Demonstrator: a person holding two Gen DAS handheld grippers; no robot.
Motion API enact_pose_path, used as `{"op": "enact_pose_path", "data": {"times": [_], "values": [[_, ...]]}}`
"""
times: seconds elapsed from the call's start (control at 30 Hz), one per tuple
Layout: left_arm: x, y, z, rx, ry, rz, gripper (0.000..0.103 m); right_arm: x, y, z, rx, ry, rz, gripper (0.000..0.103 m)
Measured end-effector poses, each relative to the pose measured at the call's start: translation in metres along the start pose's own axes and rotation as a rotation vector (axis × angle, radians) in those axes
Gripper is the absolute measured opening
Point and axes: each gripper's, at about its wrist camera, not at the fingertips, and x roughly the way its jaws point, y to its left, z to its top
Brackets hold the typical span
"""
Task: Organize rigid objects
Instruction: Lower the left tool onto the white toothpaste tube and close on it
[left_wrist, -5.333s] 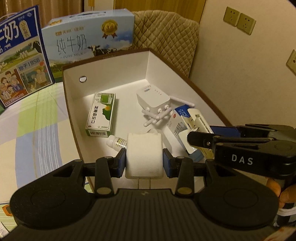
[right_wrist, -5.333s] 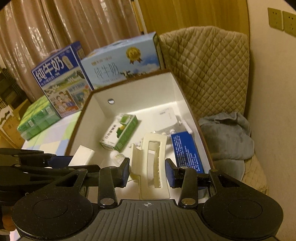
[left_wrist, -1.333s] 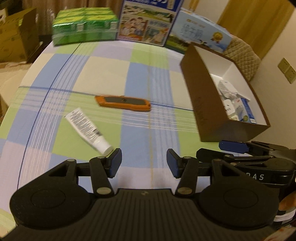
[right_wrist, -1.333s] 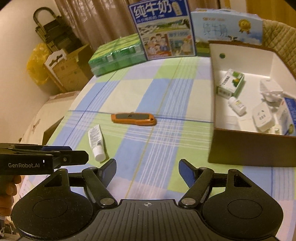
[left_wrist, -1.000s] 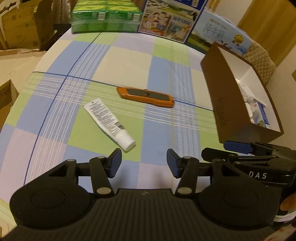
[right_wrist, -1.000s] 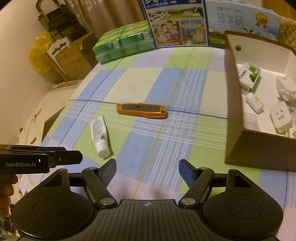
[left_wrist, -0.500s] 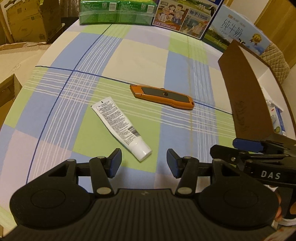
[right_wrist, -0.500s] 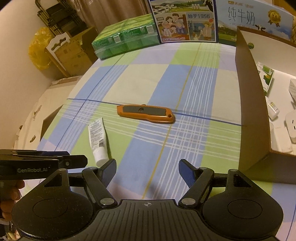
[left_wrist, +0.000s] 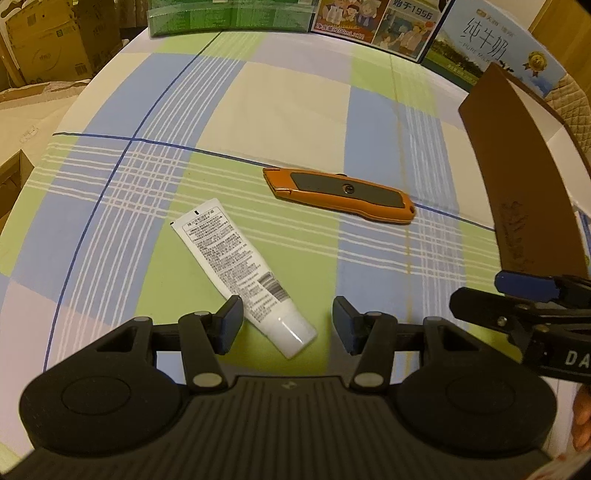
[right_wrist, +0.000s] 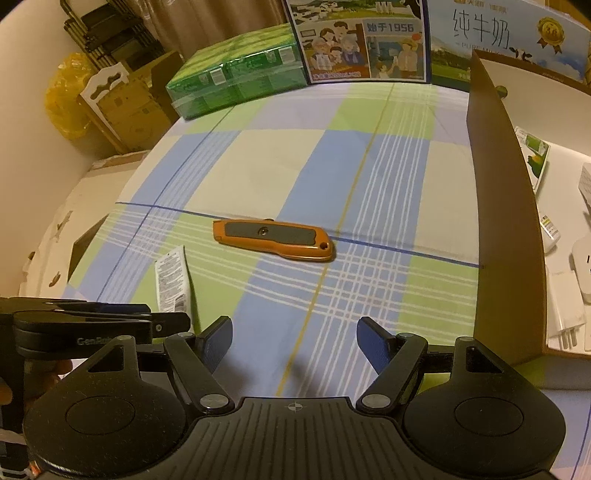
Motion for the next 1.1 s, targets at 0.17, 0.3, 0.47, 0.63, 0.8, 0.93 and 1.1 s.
{"op": "enact_pose_path", "data": {"times": [0.17,0.3,0.47,0.63,0.8,0.93,1.1], "values": [[0.011,-0.001,0.003,0.014,0.005,0.038,0.049,0.006,-0.001,0.004,-0.002,0.002,-0.007,0.071],[0.018,0.002,0.004,0.021,0.0,0.074,0.048,0.012,0.0,0.007,-0.023,0.002,-0.016,0.071],[0.025,0.008,0.003,0.007,0.006,0.071,0.046,0.024,0.003,0.012,-0.091,-0.002,-0.031,0.071],[0.025,0.014,0.0,0.028,-0.01,0.102,0.031,0.041,0.007,0.023,-0.169,-0.011,-0.027,0.071],[0.024,0.029,0.002,0.02,-0.026,0.128,0.031,0.058,0.018,0.039,-0.262,-0.017,0.013,0.071],[0.024,0.036,0.004,0.013,-0.033,0.141,0.031,0.081,0.034,0.047,-0.408,0.016,-0.006,0.071],[0.025,0.045,0.01,0.006,-0.038,0.157,0.031,0.109,0.045,0.05,-0.597,0.016,-0.027,0.071]]}}
